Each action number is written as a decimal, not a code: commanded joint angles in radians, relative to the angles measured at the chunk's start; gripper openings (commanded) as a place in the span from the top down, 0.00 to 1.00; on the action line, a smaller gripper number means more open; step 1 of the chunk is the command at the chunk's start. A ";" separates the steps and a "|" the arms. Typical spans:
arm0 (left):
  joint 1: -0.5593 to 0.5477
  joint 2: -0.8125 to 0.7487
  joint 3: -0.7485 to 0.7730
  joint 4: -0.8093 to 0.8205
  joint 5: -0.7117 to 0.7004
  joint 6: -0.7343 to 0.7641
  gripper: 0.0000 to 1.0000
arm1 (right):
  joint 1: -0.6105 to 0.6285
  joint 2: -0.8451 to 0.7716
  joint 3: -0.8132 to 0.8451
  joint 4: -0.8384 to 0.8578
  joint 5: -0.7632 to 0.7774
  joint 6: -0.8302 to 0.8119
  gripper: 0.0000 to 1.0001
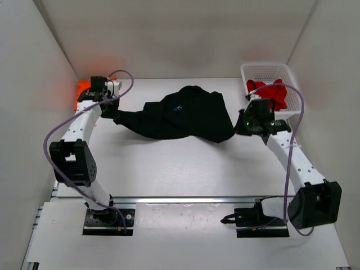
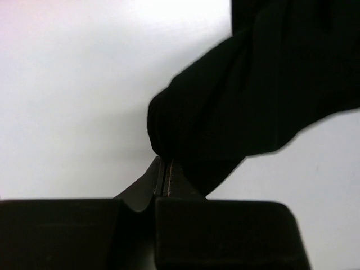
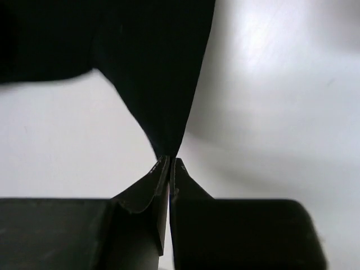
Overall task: Fold and stack the t-shirts
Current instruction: Flatten out the tshirt
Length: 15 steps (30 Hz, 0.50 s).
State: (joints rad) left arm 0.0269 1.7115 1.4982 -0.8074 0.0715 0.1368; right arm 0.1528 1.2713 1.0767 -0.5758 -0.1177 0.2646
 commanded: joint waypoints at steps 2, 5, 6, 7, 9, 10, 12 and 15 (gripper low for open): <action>-0.013 -0.079 -0.214 -0.049 0.056 -0.016 1.00 | 0.012 -0.087 -0.181 -0.136 -0.014 0.042 0.94; -0.013 -0.104 -0.286 -0.053 0.091 -0.025 1.00 | -0.073 -0.119 -0.260 -0.144 -0.042 0.041 0.51; -0.046 -0.115 -0.308 -0.046 0.097 -0.037 1.00 | -0.087 -0.110 -0.265 -0.141 -0.054 0.047 0.44; -0.051 -0.118 -0.314 -0.053 0.100 -0.040 1.00 | -0.099 -0.099 -0.264 -0.127 -0.054 0.056 0.40; -0.065 -0.125 -0.341 -0.041 0.112 -0.049 1.00 | -0.059 -0.058 -0.258 -0.092 -0.050 0.059 0.32; -0.064 -0.131 -0.346 -0.041 0.106 -0.054 1.00 | -0.033 -0.041 -0.253 -0.061 -0.022 0.061 0.27; -0.067 -0.128 -0.362 -0.035 0.096 -0.055 1.00 | 0.045 0.055 -0.241 -0.018 0.016 0.073 0.23; -0.051 -0.128 -0.362 -0.038 0.082 -0.058 1.00 | 0.060 0.164 -0.169 0.028 0.044 0.131 0.24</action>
State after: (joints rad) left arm -0.0349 1.6341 1.1408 -0.8585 0.1436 0.0921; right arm 0.1967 1.3609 0.8326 -0.6445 -0.1223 0.3420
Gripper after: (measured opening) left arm 0.028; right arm 0.762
